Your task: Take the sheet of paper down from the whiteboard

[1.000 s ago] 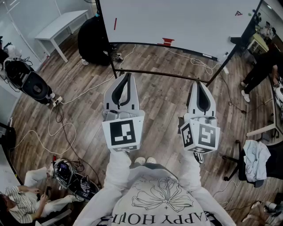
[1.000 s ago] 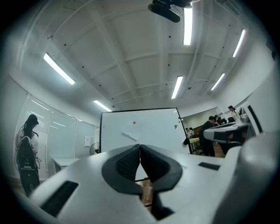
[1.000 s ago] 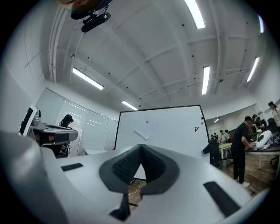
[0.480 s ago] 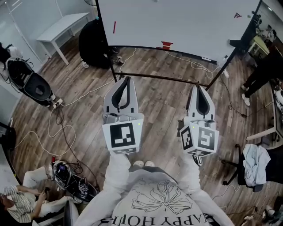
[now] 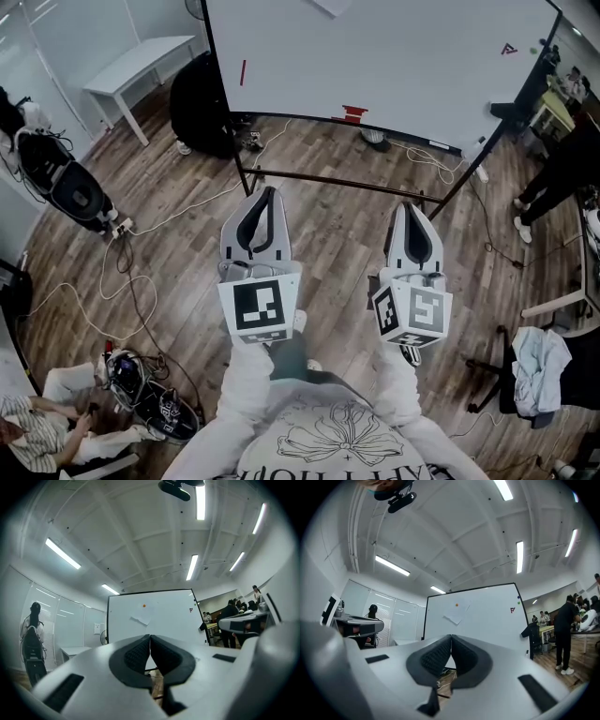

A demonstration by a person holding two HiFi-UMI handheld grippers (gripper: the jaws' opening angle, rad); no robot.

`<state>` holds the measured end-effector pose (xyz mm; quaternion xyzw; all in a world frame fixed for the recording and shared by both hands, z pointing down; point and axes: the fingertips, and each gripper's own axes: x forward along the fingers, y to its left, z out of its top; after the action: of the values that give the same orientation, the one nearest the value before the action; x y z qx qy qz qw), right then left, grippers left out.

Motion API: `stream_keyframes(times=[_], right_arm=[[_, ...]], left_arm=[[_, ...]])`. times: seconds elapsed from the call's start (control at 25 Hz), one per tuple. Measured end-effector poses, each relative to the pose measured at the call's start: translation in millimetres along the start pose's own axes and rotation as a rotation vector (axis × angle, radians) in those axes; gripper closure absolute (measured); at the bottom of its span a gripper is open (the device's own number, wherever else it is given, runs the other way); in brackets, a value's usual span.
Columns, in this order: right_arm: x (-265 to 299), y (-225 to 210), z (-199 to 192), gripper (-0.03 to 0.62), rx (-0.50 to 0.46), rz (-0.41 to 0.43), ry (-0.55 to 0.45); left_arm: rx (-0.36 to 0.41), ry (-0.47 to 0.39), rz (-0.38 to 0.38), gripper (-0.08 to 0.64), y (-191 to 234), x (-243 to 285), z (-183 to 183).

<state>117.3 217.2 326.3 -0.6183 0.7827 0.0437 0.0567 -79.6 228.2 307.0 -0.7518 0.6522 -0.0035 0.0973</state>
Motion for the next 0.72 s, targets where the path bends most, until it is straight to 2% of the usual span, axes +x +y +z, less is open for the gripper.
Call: stream_keyframes(times=[0.32, 0.72], right_arm=[[76, -15, -20, 0.589, -0.016, -0.001, 0.009], [243, -38, -18, 0.589, -0.029, -0.053, -0.014]], left_arm=[[-0.015, -0.01, -0.004, 0.554, 15, 80, -20], [-0.018, -0.056, -0.068, 0.554, 53, 253, -21]])
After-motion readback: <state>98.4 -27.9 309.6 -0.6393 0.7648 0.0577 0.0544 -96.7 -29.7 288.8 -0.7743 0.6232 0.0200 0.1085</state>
